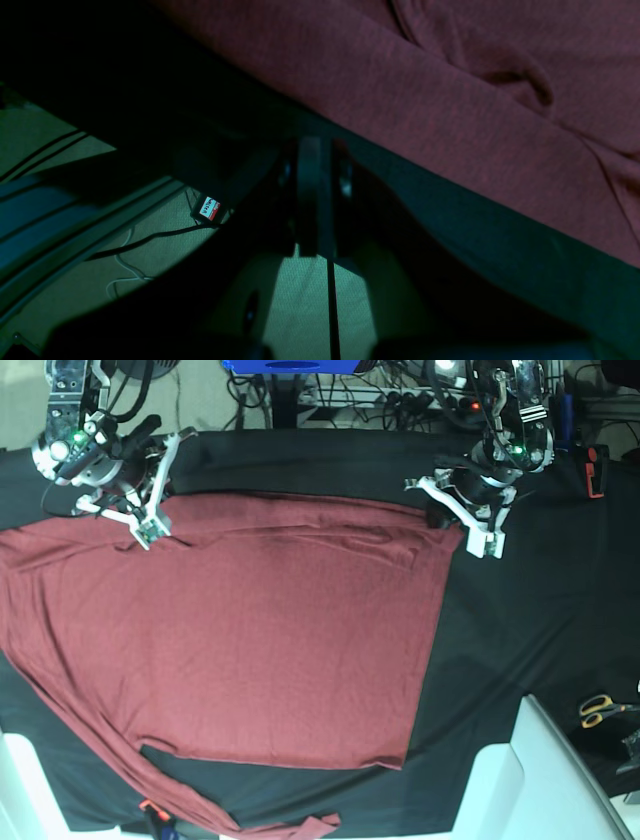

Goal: Fold the T-shirt properly
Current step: 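Grasp the shirt's collar-side edge with both grippers and pull taut, then open both grippers and lift them off the shirt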

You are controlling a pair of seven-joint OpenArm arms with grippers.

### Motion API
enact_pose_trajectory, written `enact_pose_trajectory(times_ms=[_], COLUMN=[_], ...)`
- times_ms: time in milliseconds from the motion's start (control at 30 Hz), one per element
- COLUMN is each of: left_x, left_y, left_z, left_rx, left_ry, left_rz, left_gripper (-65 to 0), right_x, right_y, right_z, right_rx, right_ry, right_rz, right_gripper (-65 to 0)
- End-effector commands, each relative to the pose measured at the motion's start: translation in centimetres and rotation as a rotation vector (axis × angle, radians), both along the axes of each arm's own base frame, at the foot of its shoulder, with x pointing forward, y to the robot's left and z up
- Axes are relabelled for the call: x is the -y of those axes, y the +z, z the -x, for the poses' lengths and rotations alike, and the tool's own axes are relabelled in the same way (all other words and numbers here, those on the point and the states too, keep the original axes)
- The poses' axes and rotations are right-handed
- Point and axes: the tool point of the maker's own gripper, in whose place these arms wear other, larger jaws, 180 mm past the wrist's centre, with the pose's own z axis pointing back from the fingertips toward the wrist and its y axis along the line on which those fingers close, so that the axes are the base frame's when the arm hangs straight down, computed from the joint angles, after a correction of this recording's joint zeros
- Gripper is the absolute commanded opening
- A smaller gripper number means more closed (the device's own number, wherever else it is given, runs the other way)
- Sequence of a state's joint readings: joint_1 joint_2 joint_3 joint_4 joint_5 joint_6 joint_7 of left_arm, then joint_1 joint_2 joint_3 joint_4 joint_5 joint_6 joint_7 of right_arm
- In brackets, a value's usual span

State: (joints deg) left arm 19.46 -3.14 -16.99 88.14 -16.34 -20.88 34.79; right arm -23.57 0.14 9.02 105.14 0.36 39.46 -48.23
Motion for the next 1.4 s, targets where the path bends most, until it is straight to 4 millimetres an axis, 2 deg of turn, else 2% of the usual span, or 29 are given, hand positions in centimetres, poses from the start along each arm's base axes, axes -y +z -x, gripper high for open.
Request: enact_pose_trajectory(times_ms=[0, 233, 400, 667, 867, 1000, 1100, 1133, 1200, 1300, 1367], left_x=[0.0, 0.0, -0.1, -0.8, -0.9, -0.8, -1.1, -1.7, -3.0, -5.6, -6.8], left_y=[0.7, -0.4, 0.0, 0.7, 0.9, 2.5, 4.1, 4.7, 4.9, 5.4, 5.4], left_z=[-0.9, -1.0, -1.4, -3.7, -5.9, -7.8, -7.7, -7.5, -5.7, -2.6, -0.5], left_rx=[0.034, 0.007, 0.021, 0.053, 0.072, 0.121, 0.107, 0.102, 0.077, 0.080, 0.078], left_ry=[0.004, 0.014, 0.014, 0.064, 0.070, 0.068, 0.051, 0.061, 0.107, 0.231, 0.304], left_rz=[0.005, 0.017, 0.017, 0.002, 0.012, 0.016, -0.007, -0.021, -0.029, 0.027, 0.097], left_gripper=[-65.0, -65.0, -65.0, -65.0, -65.0, -65.0, -65.0, -65.0, -65.0, -65.0, -65.0], right_x=[0.0, 0.0, 0.1, 0.0, 0.0, 0.0, 0.1, 0.7, 1.5, 6.9, 9.3], right_y=[0.6, 0.6, 0.7, 0.7, -0.4, -0.5, -0.5, -0.3, 0.2, 1.8, 2.0], right_z=[-0.6, -0.6, -0.7, -0.8, -0.6, -0.5, -0.5, -0.7, -1.5, -2.8, -2.8], right_rx=[0.029, 0.029, 0.032, 0.034, 0.004, -0.001, 0.000, 0.007, 0.043, 0.152, 0.183], right_ry=[-0.003, -0.003, -0.003, -0.003, -0.007, -0.008, -0.011, -0.033, -0.145, -0.452, -0.581], right_rz=[-0.006, -0.006, -0.005, -0.007, -0.015, -0.017, -0.016, -0.012, -0.059, -0.158, -0.245], right_gripper=[-61.5, -61.4, -61.4, -61.4, -61.4, -61.4, -61.4, -61.2, -60.9, -60.8, -60.6])
